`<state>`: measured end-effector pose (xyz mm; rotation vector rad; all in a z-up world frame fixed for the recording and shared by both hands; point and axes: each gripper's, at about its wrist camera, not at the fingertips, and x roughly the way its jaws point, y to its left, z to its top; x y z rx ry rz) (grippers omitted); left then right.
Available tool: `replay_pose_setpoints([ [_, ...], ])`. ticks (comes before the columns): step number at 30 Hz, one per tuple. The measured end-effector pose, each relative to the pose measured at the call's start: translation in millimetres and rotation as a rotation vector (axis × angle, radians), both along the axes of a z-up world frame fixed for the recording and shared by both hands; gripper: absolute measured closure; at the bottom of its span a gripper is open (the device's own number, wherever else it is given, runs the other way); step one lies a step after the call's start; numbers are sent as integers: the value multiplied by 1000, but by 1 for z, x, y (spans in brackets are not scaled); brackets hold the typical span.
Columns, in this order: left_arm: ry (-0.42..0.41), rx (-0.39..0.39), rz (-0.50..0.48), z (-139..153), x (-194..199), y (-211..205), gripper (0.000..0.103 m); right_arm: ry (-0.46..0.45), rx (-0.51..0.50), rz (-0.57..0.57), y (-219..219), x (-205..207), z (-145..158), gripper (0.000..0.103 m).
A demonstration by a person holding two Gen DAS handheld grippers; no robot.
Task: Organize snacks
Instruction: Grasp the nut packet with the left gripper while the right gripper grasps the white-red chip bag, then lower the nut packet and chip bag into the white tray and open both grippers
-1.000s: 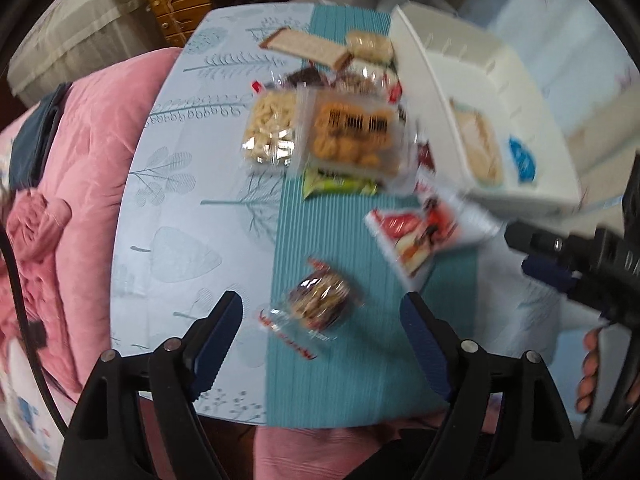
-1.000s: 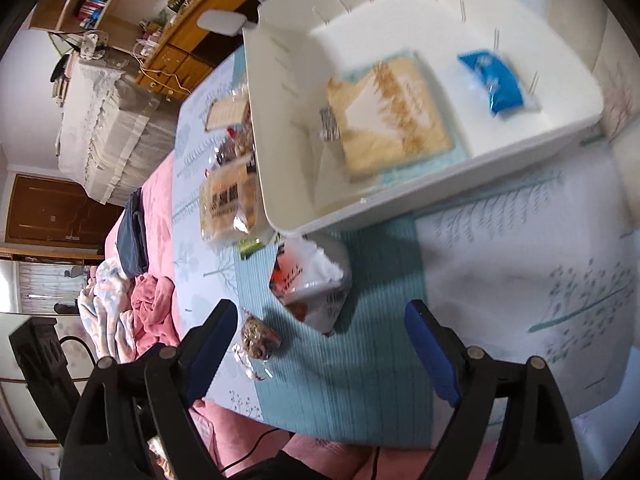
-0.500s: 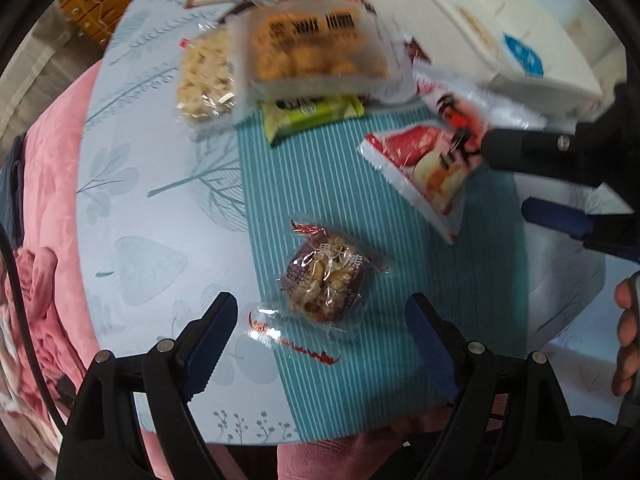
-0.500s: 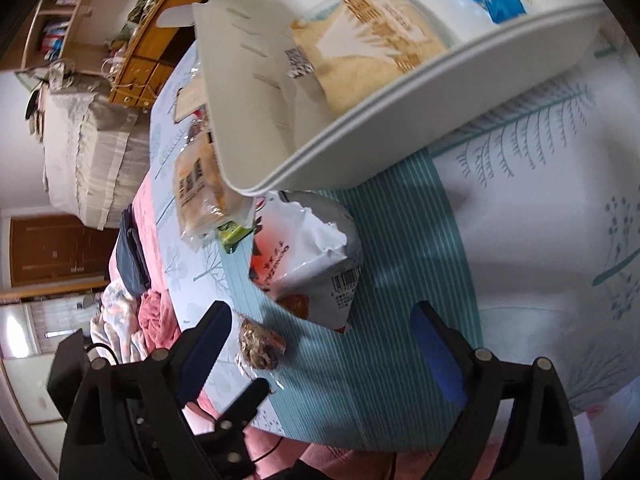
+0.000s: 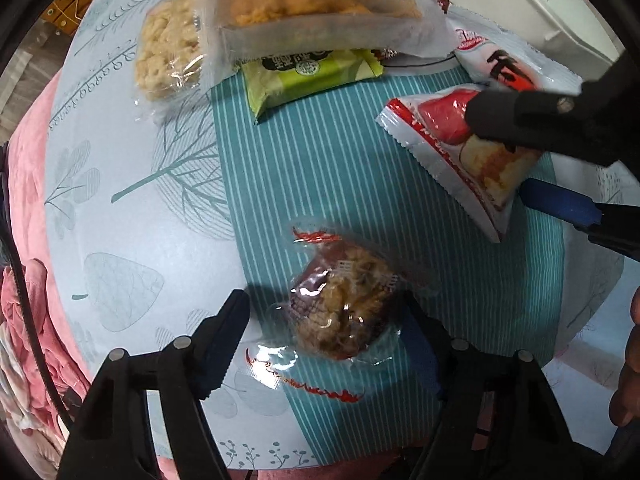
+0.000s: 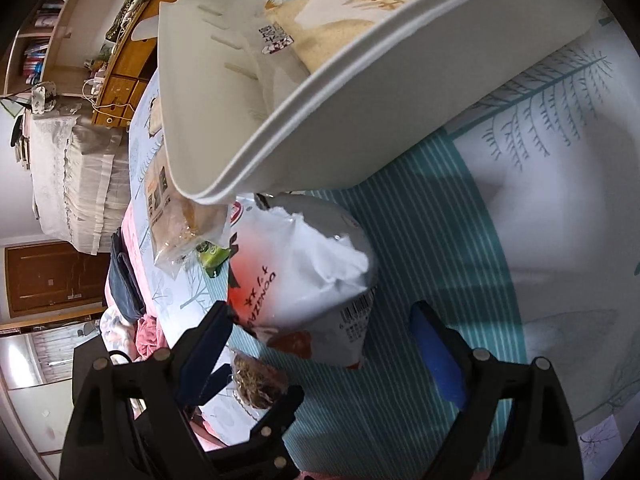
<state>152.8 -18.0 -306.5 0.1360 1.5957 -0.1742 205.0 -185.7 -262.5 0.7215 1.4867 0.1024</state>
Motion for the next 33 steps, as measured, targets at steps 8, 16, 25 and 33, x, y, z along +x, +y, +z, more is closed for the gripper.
replay_pose_setpoints([
  [8, 17, 4, 24, 4, 21, 14, 50, -4, 0, 43, 4, 6, 4, 40],
  [16, 122, 9, 140, 6, 37, 46, 51, -10, 19, 112, 8, 8, 20, 41],
  [25, 142, 47, 290, 35, 67, 93, 51, -102, 69, 301, 27, 10, 57, 47],
  [33, 85, 24, 375, 96, 100, 111, 50, -345, 30, 522, 34, 11, 120, 47],
])
